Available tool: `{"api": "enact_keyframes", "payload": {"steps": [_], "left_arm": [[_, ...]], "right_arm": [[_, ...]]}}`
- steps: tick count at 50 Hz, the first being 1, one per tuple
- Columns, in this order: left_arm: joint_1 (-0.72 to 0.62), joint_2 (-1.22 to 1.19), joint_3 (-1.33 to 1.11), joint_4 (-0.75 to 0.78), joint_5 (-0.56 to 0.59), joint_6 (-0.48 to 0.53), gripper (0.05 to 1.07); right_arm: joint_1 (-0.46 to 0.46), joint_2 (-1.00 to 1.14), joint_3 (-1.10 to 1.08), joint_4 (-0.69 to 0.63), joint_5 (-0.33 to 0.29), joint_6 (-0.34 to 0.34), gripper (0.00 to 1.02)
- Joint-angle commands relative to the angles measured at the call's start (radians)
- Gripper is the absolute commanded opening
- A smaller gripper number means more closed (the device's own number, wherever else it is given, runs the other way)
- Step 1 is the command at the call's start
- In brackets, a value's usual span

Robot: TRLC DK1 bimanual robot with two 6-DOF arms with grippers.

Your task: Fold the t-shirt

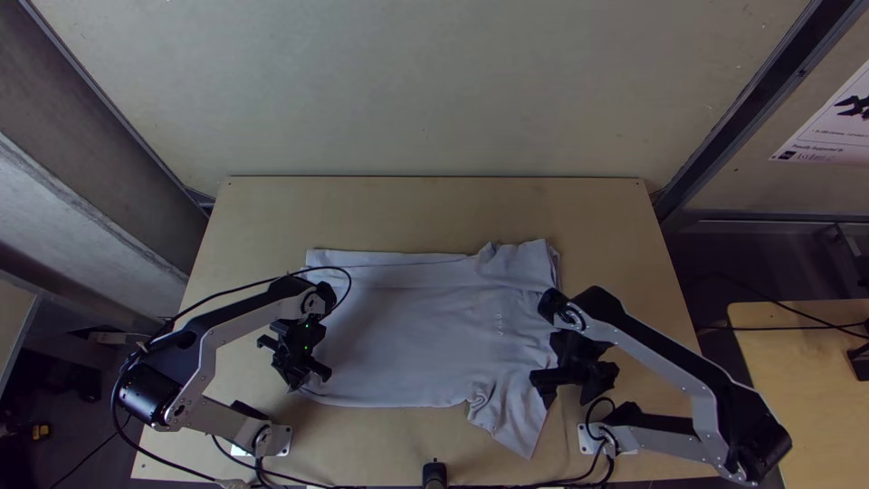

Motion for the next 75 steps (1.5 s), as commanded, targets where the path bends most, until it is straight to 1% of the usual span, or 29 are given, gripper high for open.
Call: {"api": "enact_keyframes", "payload": {"steps": [1, 7, 14, 21, 28, 30, 32, 35, 38, 41, 42, 44, 48, 56, 64, 72, 75], "left_arm": [[0.004, -0.015, 0.0, -0.01, 0.01, -0.019, 0.08], [0.004, -0.018, 0.0, -0.01, 0.011, -0.038, 0.08], [-0.007, -0.022, 0.0, -0.008, 0.033, -0.05, 0.08], [-0.007, -0.033, 0.003, -0.008, 0.037, -0.051, 0.08], [-0.002, -0.042, 0.003, -0.01, 0.037, -0.051, 0.08], [0.001, -0.045, 0.003, -0.01, 0.036, -0.05, 0.08], [0.005, -0.045, 0.003, -0.01, 0.036, -0.048, 0.08], [0.007, -0.047, 0.002, -0.01, 0.036, -0.047, 0.08], [0.009, -0.05, 0.002, -0.01, 0.036, -0.047, 0.08], [0.012, -0.05, 0.0, -0.01, 0.036, -0.045, 0.08], [0.013, -0.05, 0.0, -0.01, 0.036, -0.044, 0.08], [0.016, -0.05, -0.001, -0.008, 0.036, -0.044, 0.08], [0.021, -0.05, 0.0, -0.007, 0.036, -0.042, 0.08], [0.024, -0.05, 0.011, -0.005, 0.037, -0.041, 0.08], [0.035, -0.062, 0.057, -0.007, 0.039, -0.048, 0.08], [0.084, -0.1, 0.123, 0.024, 0.056, -0.056, 0.08], [0.108, -0.113, 0.14, 0.027, 0.056, -0.048, 0.08]], "right_arm": [[0.035, 0.066, -0.024, 0.016, -0.036, -0.009, 0.92], [0.055, 0.148, -0.015, 0.035, -0.084, -0.029, 0.92], [0.075, 0.21, -0.018, 0.093, -0.091, -0.028, 0.92], [0.101, 0.248, -0.035, 0.179, -0.095, -0.021, 0.83], [0.117, 0.305, -0.048, 0.214, -0.101, -0.014, 0.82], [0.117, 0.31, -0.052, 0.22, -0.099, -0.014, 0.8], [0.118, 0.306, -0.056, 0.242, -0.099, -0.014, 0.72], [0.12, 0.294, -0.062, 0.269, -0.093, -0.014, 0.54], [0.118, 0.277, -0.076, 0.3, -0.09, -0.014, 0.42], [0.12, 0.26, -0.081, 0.329, -0.082, -0.014, 0.24], [0.12, 0.253, -0.081, 0.342, -0.076, -0.014, 0.15], [0.124, 0.231, -0.079, 0.362, -0.065, -0.012, 0.03], [0.132, 0.211, -0.071, 0.365, -0.065, 0.002, 0.03], [0.149, 0.184, -0.053, 0.354, -0.062, 0.005, 0.03], [0.138, 0.119, 0.001, 0.291, -0.03, 0.005, 0.03], [0.065, 0.076, 0.039, 0.211, 0.027, -0.014, 0.03], [0.026, 0.063, 0.053, 0.176, 0.042, -0.038, 0.03]]}}
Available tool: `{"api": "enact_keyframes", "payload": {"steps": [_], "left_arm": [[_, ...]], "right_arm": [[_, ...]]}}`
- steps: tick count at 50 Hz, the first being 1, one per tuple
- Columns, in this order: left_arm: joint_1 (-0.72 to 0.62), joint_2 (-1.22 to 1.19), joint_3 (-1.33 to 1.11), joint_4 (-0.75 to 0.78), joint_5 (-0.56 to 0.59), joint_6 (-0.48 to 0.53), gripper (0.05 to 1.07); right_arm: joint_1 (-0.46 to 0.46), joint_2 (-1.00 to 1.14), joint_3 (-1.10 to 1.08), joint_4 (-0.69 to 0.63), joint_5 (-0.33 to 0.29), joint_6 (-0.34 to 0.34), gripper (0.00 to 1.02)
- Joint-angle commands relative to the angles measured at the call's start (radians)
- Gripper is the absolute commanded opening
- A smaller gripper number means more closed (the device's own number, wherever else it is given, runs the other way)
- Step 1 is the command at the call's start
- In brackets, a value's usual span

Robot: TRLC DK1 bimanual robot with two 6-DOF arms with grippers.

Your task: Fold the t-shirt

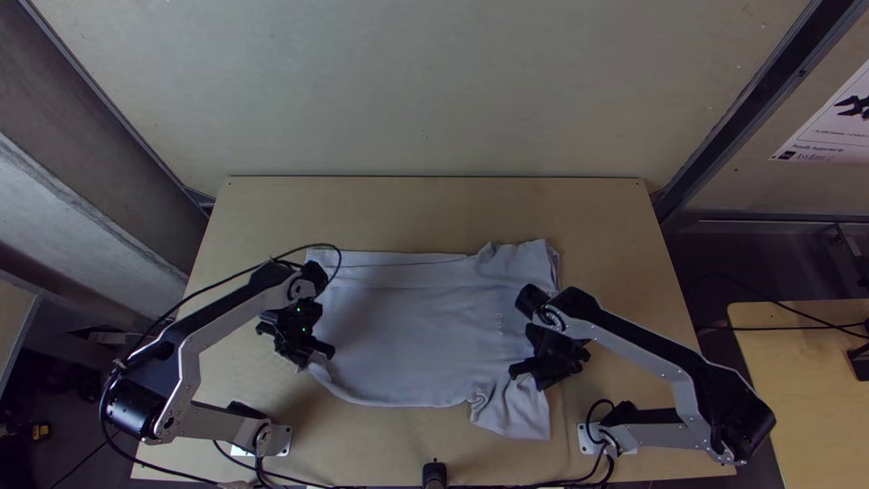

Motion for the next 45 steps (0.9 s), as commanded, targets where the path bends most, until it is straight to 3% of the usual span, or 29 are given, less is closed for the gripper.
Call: {"api": "enact_keyframes", "payload": {"steps": [1, 18, 27, 45], "left_arm": [[0.043, -0.039, 0.042, -0.001, 0.004, -0.008, 0.08], [0.218, -0.06, 0.093, -0.004, 0.004, 0.079, 0.08], [0.231, -0.06, 0.141, -0.004, 0.004, 0.079, 0.08], [0.234, 0.009, 0.295, -0.008, 0.004, 0.059, 0.08]], "right_arm": [[-0.062, -0.035, 0.026, -0.064, 0.028, -0.03, 0.03], [-0.294, -0.063, 0.051, -0.114, 0.115, -0.15, 0.03], [-0.328, -0.04, 0.137, -0.114, 0.161, -0.156, 0.03], [-0.406, 0.08, 0.353, -0.117, 0.186, -0.199, 0.03]]}}
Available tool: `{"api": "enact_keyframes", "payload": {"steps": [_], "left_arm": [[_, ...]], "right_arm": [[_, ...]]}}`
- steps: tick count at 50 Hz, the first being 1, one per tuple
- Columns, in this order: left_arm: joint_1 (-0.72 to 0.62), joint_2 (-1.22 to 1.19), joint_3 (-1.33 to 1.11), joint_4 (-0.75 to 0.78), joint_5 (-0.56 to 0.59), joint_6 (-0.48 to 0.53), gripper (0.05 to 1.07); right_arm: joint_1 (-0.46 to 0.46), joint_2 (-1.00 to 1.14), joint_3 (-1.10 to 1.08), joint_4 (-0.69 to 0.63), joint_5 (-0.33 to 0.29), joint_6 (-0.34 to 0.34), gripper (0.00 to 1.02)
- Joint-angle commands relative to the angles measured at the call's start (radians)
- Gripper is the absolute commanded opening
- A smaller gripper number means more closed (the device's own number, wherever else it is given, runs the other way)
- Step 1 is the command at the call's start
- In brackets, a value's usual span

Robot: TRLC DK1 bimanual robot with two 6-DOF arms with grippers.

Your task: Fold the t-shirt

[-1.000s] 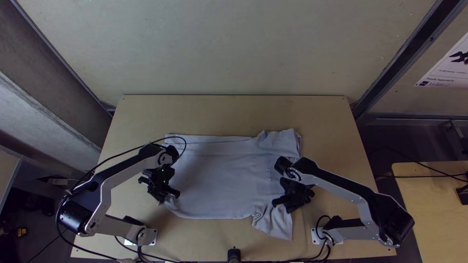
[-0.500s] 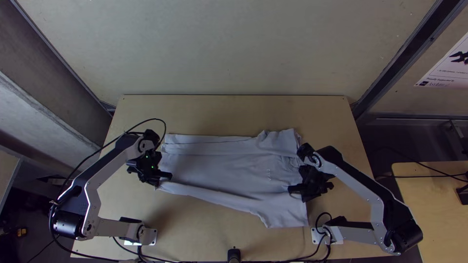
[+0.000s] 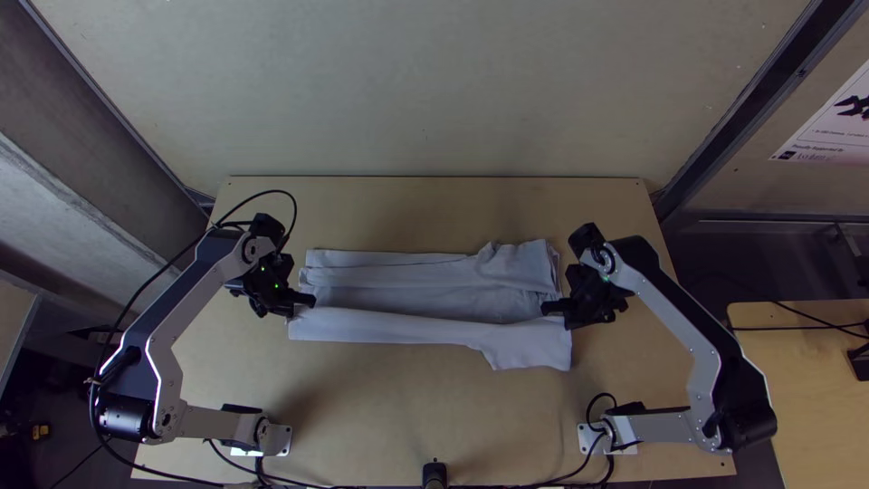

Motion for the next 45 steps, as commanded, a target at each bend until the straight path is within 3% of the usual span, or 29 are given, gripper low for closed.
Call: {"api": "enact_keyframes", "payload": {"steps": [1, 45], "left_arm": [[0.011, 0.036, 0.05, -0.016, 0.002, -0.005, 0.08], [0.06, 0.375, 0.412, 0.022, 0.002, 0.046, 0.08]], "right_arm": [[-0.026, 0.06, 0.061, -0.019, 0.022, -0.029, 0.03], [-0.108, 0.528, 0.57, -0.01, 0.062, -0.052, 0.03]]}}
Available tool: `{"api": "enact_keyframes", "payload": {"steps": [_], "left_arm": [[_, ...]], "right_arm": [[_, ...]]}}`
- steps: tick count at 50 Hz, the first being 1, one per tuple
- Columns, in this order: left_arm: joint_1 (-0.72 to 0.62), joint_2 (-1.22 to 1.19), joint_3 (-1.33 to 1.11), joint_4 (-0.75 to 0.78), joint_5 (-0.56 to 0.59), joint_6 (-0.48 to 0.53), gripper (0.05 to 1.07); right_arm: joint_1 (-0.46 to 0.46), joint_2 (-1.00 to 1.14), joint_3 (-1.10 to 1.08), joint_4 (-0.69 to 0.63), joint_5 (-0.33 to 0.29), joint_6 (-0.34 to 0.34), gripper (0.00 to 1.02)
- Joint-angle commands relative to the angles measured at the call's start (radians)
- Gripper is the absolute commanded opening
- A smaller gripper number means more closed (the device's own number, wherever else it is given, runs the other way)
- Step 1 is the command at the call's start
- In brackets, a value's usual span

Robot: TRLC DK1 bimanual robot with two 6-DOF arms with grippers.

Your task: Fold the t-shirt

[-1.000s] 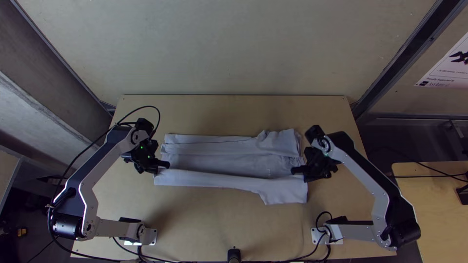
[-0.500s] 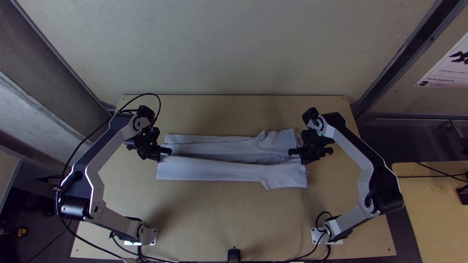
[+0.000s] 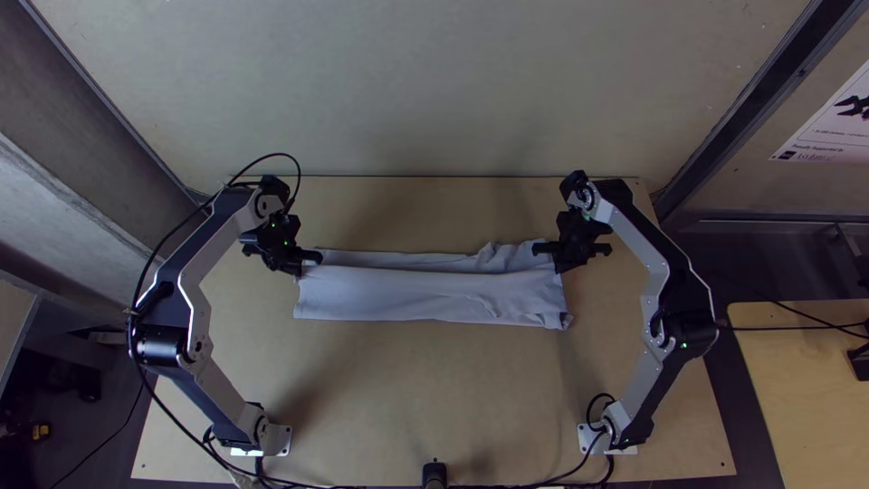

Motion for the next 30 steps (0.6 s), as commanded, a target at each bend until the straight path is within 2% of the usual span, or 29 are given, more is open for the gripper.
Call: {"api": "enact_keyframes", "payload": {"steps": [1, 12, 16, 19, 20, 21, 22, 23, 24, 25, 30], "left_arm": [[0.017, 0.05, 0.065, -0.005, 0.001, 0.018, 0.08], [0.02, 0.143, 0.143, -0.006, 0.001, 0.018, 0.08], [0.02, 0.168, 0.148, 0.003, 0.001, 0.015, 0.1], [0.02, 0.18, 0.142, 0.011, 0.001, 0.014, 0.25], [0.02, 0.183, 0.14, 0.011, 0.001, 0.014, 0.35], [0.021, 0.188, 0.14, 0.011, 0.001, 0.012, 0.5], [0.026, 0.194, 0.14, 0.011, 0.001, 0.004, 0.71], [0.028, 0.198, 0.139, 0.009, 0.001, -0.003, 0.96], [0.029, 0.2, 0.137, 0.009, 0.001, -0.011, 1.06], [0.032, 0.198, 0.136, 0.011, 0.003, -0.017, 1.02], [0.049, 0.169, 0.125, 0.041, 0.049, -0.031, 1.03]], "right_arm": [[-0.02, 0.066, 0.07, -0.014, 0.019, -0.017, 0.03], [-0.022, 0.185, 0.186, -0.017, 0.022, -0.017, 0.03], [-0.022, 0.222, 0.219, -0.015, 0.041, -0.02, 0.03], [-0.02, 0.242, 0.236, -0.012, 0.047, -0.03, 0.03], [-0.022, 0.247, 0.242, -0.011, 0.049, -0.03, 0.03], [-0.023, 0.253, 0.249, -0.009, 0.05, -0.03, 0.05], [-0.026, 0.257, 0.259, -0.011, 0.05, -0.028, 0.1], [-0.031, 0.261, 0.266, -0.015, 0.049, -0.026, 0.16], [-0.036, 0.262, 0.269, -0.023, 0.049, -0.026, 0.23], [-0.042, 0.262, 0.274, -0.029, 0.049, -0.023, 0.31], [-0.072, 0.271, 0.328, -0.137, 0.042, -0.025, 0.81]]}}
